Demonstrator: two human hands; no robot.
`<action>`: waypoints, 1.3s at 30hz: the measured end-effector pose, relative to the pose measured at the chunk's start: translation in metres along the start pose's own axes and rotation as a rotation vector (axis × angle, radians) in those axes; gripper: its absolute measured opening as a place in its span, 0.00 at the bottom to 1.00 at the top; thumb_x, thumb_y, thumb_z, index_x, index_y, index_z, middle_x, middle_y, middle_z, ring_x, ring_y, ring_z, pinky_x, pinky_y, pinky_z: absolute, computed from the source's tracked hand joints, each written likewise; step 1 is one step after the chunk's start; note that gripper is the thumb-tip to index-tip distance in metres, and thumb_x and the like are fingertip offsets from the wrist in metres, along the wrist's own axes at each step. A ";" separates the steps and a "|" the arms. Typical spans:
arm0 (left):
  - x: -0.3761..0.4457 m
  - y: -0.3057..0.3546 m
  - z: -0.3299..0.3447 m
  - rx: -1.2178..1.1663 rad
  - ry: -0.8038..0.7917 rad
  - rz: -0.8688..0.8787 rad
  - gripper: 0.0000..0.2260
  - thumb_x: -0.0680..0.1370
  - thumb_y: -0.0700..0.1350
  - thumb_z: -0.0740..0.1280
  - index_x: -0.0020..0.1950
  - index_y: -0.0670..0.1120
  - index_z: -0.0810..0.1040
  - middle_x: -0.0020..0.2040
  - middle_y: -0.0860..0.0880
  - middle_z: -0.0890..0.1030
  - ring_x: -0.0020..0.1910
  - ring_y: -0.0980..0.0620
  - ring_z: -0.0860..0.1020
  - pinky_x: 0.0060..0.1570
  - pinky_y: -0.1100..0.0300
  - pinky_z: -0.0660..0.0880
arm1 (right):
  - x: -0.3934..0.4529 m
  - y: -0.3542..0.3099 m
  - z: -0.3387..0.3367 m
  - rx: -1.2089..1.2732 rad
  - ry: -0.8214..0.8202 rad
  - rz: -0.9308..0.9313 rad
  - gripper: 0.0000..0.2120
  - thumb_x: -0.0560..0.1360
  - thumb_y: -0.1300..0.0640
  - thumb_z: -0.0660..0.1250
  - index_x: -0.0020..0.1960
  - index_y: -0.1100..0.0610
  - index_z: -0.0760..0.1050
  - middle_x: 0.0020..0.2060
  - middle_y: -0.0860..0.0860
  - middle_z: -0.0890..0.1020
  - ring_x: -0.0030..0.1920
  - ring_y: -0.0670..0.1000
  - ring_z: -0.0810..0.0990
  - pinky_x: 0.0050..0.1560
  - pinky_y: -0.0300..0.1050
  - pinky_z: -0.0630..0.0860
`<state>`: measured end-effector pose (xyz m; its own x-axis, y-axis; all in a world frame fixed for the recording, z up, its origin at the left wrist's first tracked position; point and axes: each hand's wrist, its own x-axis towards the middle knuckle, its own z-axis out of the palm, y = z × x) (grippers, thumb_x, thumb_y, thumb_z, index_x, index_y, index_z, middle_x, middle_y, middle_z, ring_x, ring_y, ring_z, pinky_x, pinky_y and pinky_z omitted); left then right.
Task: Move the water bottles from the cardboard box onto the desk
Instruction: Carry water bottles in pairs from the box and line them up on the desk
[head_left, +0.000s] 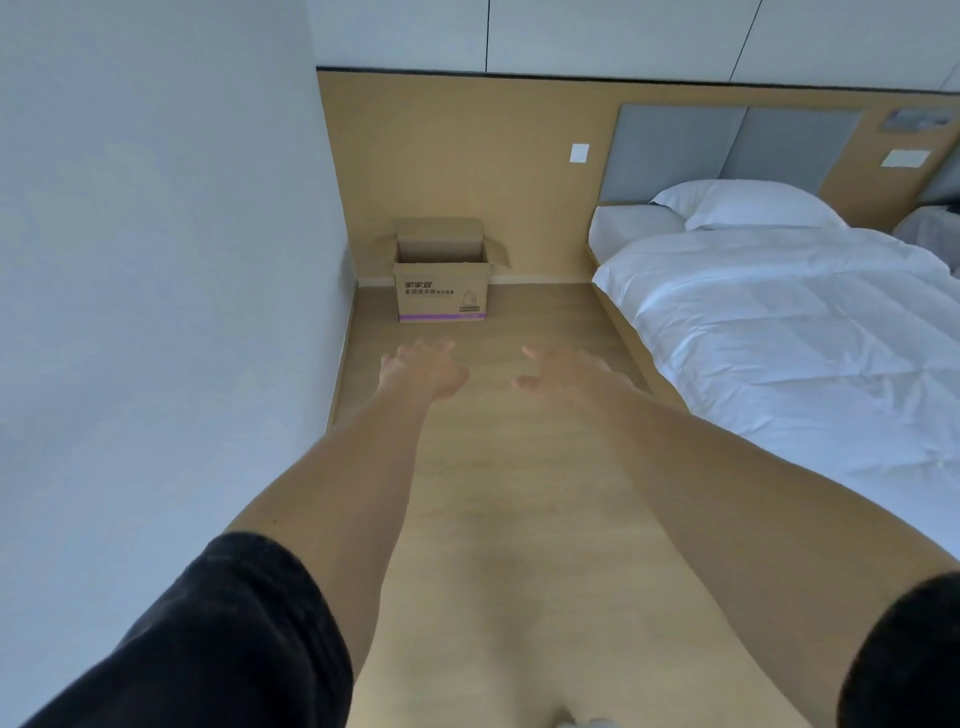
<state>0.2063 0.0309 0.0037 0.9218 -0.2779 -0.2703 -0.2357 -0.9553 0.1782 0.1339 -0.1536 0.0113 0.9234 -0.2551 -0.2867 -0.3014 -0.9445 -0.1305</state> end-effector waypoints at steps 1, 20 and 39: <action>0.012 -0.001 -0.004 0.009 -0.003 0.000 0.29 0.78 0.52 0.56 0.80 0.56 0.58 0.79 0.46 0.63 0.76 0.41 0.62 0.72 0.43 0.59 | 0.011 -0.002 -0.002 0.005 -0.001 0.004 0.34 0.79 0.35 0.57 0.81 0.42 0.53 0.80 0.49 0.59 0.78 0.56 0.59 0.73 0.56 0.61; 0.310 0.024 -0.067 0.016 0.024 0.009 0.24 0.80 0.48 0.56 0.77 0.53 0.65 0.74 0.46 0.70 0.72 0.42 0.68 0.69 0.44 0.63 | 0.332 -0.012 -0.076 -0.006 -0.045 -0.079 0.32 0.81 0.36 0.56 0.81 0.47 0.54 0.78 0.52 0.63 0.77 0.57 0.62 0.73 0.57 0.61; 0.681 -0.013 -0.140 0.007 -0.019 0.074 0.21 0.81 0.51 0.57 0.75 0.56 0.68 0.72 0.48 0.72 0.71 0.43 0.70 0.70 0.44 0.66 | 0.667 -0.085 -0.149 0.019 -0.050 -0.013 0.25 0.81 0.41 0.55 0.74 0.50 0.65 0.68 0.55 0.74 0.67 0.60 0.73 0.64 0.56 0.70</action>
<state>0.8804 -0.1320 -0.0503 0.8960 -0.3493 -0.2743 -0.3050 -0.9329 0.1916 0.8113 -0.2745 -0.0275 0.9144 -0.2320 -0.3316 -0.2947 -0.9433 -0.1525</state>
